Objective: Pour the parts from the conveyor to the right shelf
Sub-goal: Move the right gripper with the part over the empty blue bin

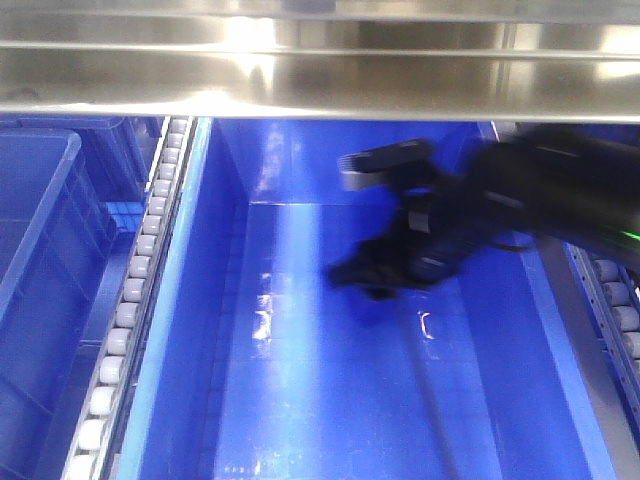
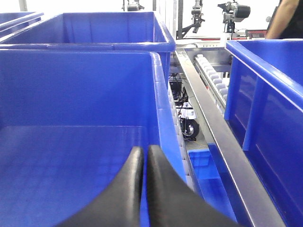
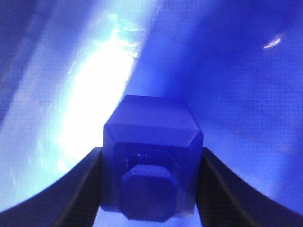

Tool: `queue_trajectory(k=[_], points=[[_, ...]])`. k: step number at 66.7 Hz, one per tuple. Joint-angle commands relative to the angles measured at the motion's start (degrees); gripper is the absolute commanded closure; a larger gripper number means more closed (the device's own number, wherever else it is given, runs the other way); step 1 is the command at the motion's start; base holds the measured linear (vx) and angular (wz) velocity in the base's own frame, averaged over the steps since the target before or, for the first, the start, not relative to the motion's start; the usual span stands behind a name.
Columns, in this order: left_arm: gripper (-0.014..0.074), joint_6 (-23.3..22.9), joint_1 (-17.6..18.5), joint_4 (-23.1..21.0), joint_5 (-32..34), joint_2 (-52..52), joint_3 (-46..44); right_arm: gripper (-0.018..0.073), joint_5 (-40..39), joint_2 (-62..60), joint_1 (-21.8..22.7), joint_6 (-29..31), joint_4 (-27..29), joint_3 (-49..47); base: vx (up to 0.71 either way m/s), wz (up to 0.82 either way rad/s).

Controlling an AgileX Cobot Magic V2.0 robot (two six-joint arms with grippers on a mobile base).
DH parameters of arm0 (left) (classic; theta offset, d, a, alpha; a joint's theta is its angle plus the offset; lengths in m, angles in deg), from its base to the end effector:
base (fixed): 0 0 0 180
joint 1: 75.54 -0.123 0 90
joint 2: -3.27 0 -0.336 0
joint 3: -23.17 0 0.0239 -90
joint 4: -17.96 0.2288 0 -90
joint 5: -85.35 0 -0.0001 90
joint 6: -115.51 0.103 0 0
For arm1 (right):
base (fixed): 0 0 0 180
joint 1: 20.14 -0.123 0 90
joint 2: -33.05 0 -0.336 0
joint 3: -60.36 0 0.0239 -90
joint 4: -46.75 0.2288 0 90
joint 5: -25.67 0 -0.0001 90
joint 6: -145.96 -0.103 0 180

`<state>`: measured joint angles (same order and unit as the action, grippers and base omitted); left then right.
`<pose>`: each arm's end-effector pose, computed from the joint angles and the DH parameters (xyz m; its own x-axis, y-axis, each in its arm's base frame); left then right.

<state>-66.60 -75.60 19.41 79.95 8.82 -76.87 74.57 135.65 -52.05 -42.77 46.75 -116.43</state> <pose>-0.0052 0.0002 0.1955 -0.0158 -0.0116 -0.9998 -0.0036 0.9999 -0.0116 0.2919 0.1818 0.3184 -0.8389 -0.3435 -0.4223 -0.4060 0.9116 0.0648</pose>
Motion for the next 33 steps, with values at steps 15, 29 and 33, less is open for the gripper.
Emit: queue_trajectory(k=[15,29,33], points=[[0.0603,-0.4,0.2,-0.4,4.1,-0.5,-1.4,0.0243,1.5,9.1,0.0,-6.2,0.0,-9.1,0.0,0.0],[0.0603,-0.4,0.2,-0.4,4.1,-0.5,-1.4,0.009,-0.1,10.9,0.0,-9.6,-1.9,-9.6,0.0,0.0],[0.0603,-0.4,0.2,-0.4,4.1,-0.5,-1.4,0.0062,-0.4,10.4,0.0,-9.6,-2.7,-9.6,0.0,0.0]])
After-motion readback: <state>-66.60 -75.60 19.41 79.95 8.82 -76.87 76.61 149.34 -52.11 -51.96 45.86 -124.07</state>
